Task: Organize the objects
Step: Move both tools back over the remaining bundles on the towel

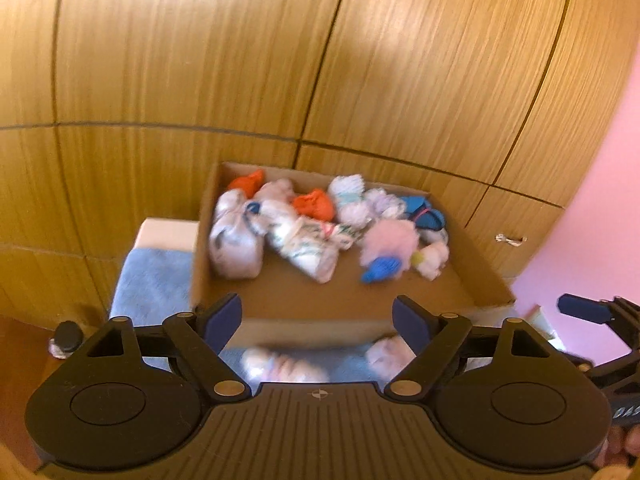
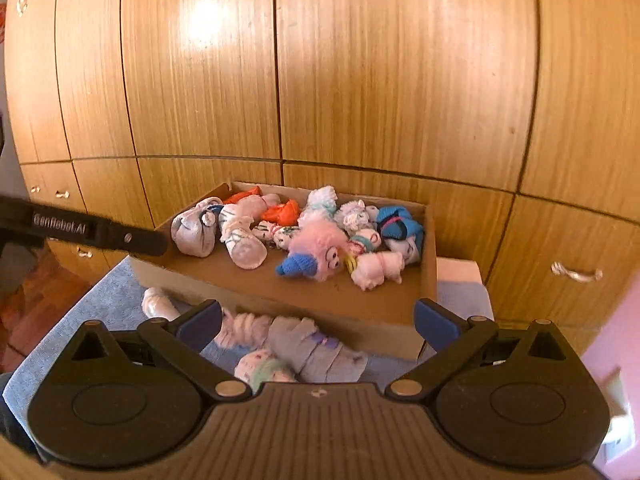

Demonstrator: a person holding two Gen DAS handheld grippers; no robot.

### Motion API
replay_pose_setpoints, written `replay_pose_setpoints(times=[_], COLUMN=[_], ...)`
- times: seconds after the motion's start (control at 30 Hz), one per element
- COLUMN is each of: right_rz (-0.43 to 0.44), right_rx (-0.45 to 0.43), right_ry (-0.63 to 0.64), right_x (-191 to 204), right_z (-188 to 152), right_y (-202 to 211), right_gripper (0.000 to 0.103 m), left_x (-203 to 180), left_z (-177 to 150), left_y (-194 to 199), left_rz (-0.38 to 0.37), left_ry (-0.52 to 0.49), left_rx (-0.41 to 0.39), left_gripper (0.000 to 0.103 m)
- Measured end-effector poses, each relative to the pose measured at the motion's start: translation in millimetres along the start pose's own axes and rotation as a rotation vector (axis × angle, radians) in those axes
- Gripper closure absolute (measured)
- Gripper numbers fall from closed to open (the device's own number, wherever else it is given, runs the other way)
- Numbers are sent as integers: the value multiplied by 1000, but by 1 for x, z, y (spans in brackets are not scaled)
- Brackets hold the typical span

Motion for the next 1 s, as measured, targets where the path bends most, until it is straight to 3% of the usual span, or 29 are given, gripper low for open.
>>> replay_pose_setpoints(times=[0.4,0.7,1.0], right_rz=[-33,-102,-117], right_rx=[12,-6,6], right_ry=[-139,-202,-212], right_x=[12,15,12], right_z=[-49,-56,-64], right_y=[-9,-24,-34], right_gripper=[1,1,1], left_x=[5,4,3], left_z=[-51,-51,-51], left_y=[-20,-38,-53], left_rz=[11,8,-6], left_ry=[-100,-153,-137], left_rx=[11,23,22], left_gripper=[16,16,17])
Point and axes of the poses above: each gripper's, at about its wrist camera, not at the fingertips, and y roughly against the way its jaws point, x to its left, z to its top, the point moved 8 cm from there along -y, roughly the way its jaws point, and after that the axes turned 15 degrees about -y, right-handed, at the moved point
